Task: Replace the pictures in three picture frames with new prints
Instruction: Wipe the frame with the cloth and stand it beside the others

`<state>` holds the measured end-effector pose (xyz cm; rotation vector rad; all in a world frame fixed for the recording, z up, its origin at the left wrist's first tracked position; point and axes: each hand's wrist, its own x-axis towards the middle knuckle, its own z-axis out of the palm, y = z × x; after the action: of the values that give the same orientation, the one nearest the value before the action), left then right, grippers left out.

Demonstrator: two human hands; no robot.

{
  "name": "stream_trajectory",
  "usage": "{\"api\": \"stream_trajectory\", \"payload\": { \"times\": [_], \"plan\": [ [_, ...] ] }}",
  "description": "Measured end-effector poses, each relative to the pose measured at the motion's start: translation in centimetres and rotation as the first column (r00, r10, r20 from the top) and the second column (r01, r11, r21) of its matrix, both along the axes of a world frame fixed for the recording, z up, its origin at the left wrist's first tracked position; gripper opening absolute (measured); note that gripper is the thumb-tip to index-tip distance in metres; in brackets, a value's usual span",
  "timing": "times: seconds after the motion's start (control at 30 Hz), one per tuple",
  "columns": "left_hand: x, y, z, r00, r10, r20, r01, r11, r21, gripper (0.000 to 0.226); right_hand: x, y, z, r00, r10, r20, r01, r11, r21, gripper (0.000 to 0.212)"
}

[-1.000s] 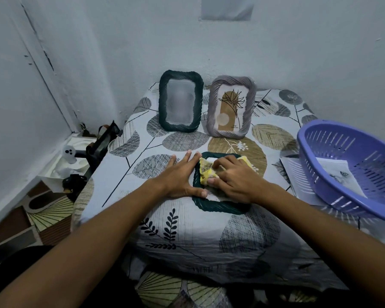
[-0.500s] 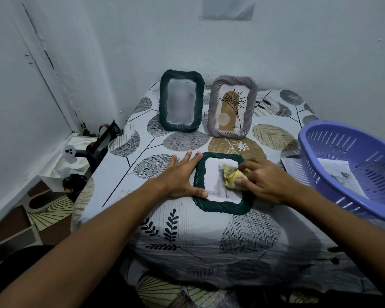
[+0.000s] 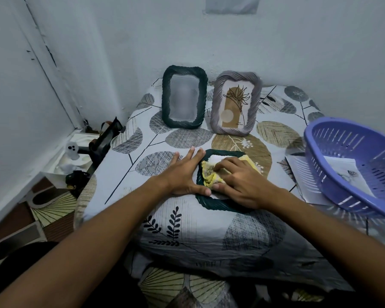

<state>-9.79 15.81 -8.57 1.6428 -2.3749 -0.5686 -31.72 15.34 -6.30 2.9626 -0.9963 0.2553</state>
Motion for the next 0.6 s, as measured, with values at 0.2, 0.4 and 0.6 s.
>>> {"api": "stream_trajectory", "payload": {
  "times": [0.2,0.4,0.6],
  "plan": [
    [-0.1,0.2,0.4,1.0,-0.002,0.002,0.002,1.0,0.0,0.125,0.1,0.1,0.1,0.999,-0.034,-0.041,0.032,0.999,-0.033,0.07],
    [-0.3,0.5,0.6,1.0,0.026,0.008,-0.026,1.0,0.017,0.123,0.9,-0.1,0.5,0.99,-0.12,-0.073,0.121,0.993,0.003,0.078],
    [-0.2,0.5,0.5,1.0,0.025,0.005,-0.025,1.0,0.018,0.128,-2.2,1.6,1.0,0.997,0.066,0.031,-0.069,0.991,0.113,0.067]
  ]
}}
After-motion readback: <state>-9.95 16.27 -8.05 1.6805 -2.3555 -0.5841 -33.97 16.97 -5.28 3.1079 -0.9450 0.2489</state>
